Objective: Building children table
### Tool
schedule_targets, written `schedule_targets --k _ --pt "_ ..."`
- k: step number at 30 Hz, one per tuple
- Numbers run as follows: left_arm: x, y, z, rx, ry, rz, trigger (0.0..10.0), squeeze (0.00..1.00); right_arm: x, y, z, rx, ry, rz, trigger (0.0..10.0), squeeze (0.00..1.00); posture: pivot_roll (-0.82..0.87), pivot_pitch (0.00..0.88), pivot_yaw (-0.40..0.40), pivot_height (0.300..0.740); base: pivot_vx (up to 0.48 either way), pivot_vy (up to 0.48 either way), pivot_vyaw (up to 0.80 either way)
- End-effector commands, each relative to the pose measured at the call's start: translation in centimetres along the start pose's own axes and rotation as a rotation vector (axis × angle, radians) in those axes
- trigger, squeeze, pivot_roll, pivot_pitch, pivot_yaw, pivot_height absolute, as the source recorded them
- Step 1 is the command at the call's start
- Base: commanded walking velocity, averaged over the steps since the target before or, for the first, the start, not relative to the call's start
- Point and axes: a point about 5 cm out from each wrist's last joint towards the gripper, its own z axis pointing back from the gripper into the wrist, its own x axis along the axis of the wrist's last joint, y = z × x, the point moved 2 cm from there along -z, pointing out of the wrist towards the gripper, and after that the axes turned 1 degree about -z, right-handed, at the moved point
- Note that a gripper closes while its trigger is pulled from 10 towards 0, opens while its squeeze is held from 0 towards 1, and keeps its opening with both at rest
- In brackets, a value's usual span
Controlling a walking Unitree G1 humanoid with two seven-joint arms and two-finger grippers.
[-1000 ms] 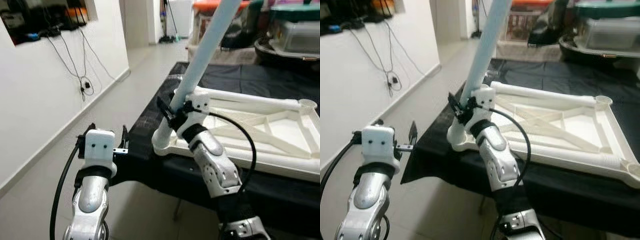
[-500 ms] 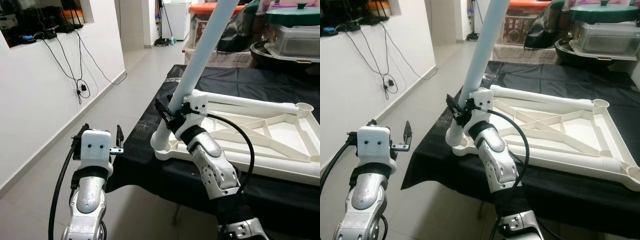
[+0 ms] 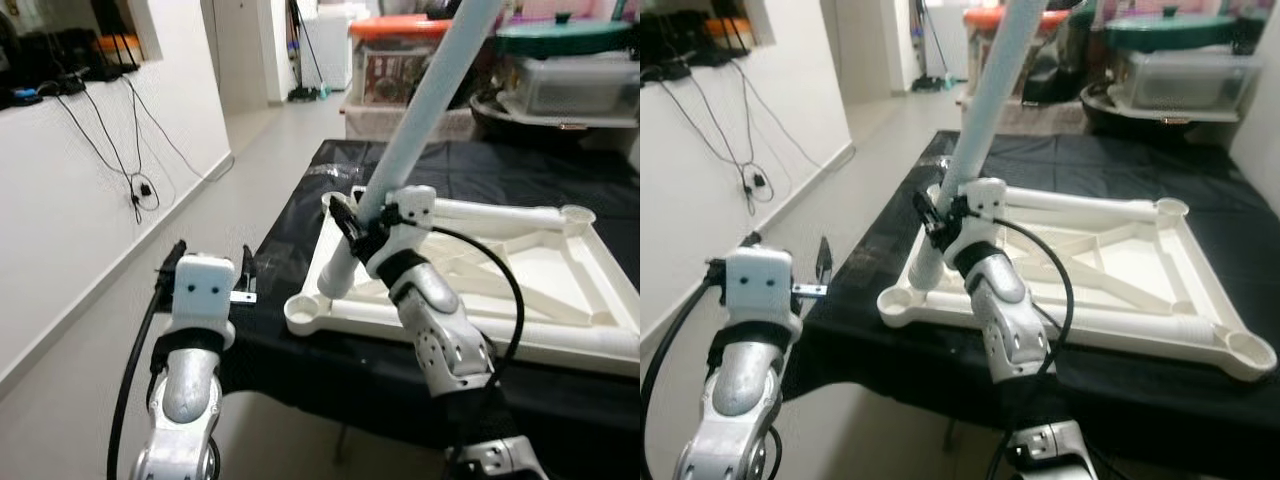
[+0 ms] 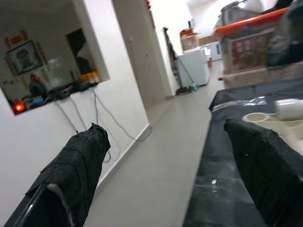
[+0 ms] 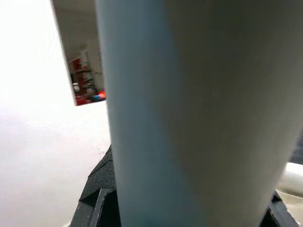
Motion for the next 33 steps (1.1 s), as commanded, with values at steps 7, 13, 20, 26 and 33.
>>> schedule_targets --k 7,13,20,26,33 --pt "-0.2 -0.1 0.1 0.002 0.009 -0.004 10.0 0.0 0.3 0.4 -0.2 0.016 -0.012 0.008 10.0 0.0 0.04 0.0 -0.002 0.74 0.28 0.0 0.0" --pt "-0.5 -0.2 0.2 0.002 0.019 0.004 10.0 0.0 0.3 0.2 -0.2 0.012 -0.015 0.008 10.0 0.0 0.04 0.0 0.002 0.74 0.276 0.0 0.0" --pt "-0.9 -0.2 0.6 0.019 0.051 0.061 10.0 0.0 0.8 0.4 -0.6 0.039 -0.031 -0.005 10.0 0.0 0.04 0.0 0.002 0.74 0.115 0.0 0.0" --pt "-1.5 -0.1 1.5 0.002 0.082 0.067 10.0 0.0 2.3 1.1 -2.4 0.19 -0.043 -0.037 10.0 0.0 0.05 0.0 -0.003 0.74 0.0 0.0 0.0" --pt "-2.6 0.0 3.6 -0.054 0.146 0.078 10.0 0.0 3.3 2.0 -4.7 0.513 0.049 -0.075 10.0 0.0 0.09 0.0 -0.031 0.74 0.0 0.0 0.0"
